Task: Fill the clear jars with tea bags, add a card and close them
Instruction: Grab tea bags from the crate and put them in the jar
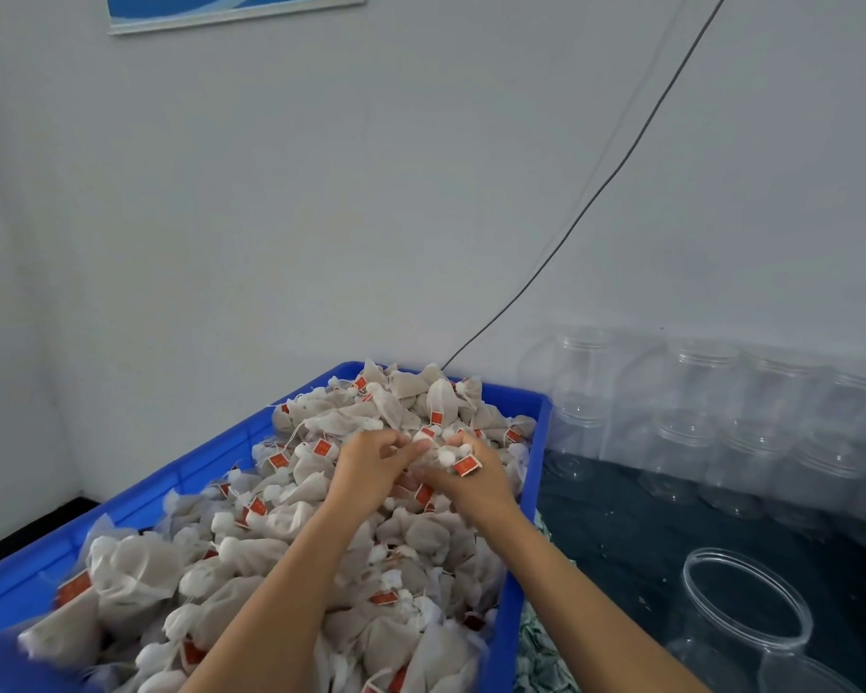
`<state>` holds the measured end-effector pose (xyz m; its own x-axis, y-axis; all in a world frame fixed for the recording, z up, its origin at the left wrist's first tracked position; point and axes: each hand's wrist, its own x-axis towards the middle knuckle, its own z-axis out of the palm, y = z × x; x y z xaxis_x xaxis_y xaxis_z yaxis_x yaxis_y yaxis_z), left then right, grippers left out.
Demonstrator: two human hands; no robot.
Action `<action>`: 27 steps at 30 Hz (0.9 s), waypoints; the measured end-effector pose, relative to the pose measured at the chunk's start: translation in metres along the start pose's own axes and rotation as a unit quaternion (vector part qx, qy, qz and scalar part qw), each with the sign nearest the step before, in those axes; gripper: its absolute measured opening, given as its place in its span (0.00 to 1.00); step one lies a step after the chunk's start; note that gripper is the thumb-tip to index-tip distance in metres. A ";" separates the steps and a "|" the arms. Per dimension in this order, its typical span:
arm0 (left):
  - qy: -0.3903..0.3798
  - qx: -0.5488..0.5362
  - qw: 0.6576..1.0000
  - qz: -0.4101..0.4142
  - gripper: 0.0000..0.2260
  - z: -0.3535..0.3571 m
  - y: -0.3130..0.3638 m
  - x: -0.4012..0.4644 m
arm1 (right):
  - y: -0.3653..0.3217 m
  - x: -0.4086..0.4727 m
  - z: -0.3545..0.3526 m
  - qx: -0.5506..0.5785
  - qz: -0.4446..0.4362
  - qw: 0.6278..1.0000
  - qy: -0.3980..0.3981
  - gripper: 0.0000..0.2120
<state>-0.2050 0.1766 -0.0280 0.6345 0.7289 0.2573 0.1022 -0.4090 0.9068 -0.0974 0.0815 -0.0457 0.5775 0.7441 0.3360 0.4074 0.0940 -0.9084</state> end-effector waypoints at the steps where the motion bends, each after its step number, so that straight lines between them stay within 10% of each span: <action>1: -0.005 -0.022 1.000 -0.011 0.10 0.000 0.000 0.000 | -0.001 0.000 -0.002 0.008 -0.002 0.999 0.032 0.12; 5: -0.046 0.102 0.994 -0.016 0.08 -0.001 -0.008 0.001 | -0.011 0.000 -0.019 0.061 0.035 0.990 0.125 0.14; 9: -0.246 0.410 0.878 0.027 0.19 0.012 -0.021 -0.008 | -0.022 -0.003 -0.040 0.115 0.066 0.983 0.131 0.11; 13: -0.194 0.458 0.866 0.053 0.13 0.028 -0.028 -0.007 | -0.025 -0.009 -0.050 0.102 0.088 0.985 0.111 0.09; 19: 0.016 0.161 0.987 -0.015 0.03 0.018 -0.017 -0.001 | -0.025 -0.013 -0.056 0.086 0.105 0.989 0.055 0.08; 23: 0.046 -0.180 0.979 -0.086 0.02 0.006 0.005 -0.004 | -0.027 -0.012 -0.053 0.082 0.098 0.992 0.017 0.09; 27: 0.018 -0.087 0.996 -0.017 0.05 0.018 0.017 -0.007 | -0.028 -0.014 -0.040 0.080 0.087 0.991 -0.066 0.12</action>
<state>-0.1936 0.1545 -0.0202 0.6043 0.7615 0.2344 -0.0133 -0.2845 0.9586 -0.0884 0.0421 -0.0149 0.5272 0.8374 0.1446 0.1862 0.0522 -0.9811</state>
